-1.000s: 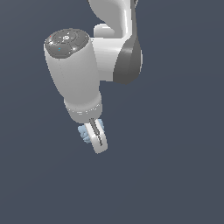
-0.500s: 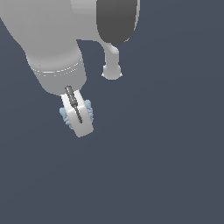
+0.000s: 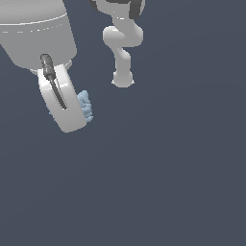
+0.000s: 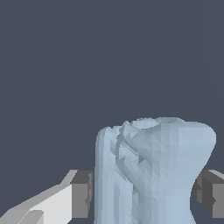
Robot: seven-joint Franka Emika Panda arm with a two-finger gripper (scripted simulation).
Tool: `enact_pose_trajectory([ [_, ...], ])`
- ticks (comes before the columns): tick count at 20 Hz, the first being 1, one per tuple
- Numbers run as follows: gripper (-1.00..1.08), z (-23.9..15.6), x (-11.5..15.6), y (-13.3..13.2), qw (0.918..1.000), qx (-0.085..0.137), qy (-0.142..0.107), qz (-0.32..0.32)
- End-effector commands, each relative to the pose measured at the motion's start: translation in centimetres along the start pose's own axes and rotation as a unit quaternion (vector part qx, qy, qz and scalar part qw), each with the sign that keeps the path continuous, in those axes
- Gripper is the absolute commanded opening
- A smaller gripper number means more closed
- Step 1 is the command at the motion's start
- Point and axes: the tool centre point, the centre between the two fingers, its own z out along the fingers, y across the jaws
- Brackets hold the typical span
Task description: Pick up the object and move it to a goal position.
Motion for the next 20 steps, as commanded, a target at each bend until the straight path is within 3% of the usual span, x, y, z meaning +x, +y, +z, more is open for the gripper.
enact_pose_trajectory([
  [1,-1.0,-1.0,0.3,0.1,1.0,0.0,0.0,0.0],
  [20,-1.0,-3.1,0.9,0.2,1.0,0.0,0.0,0.0],
])
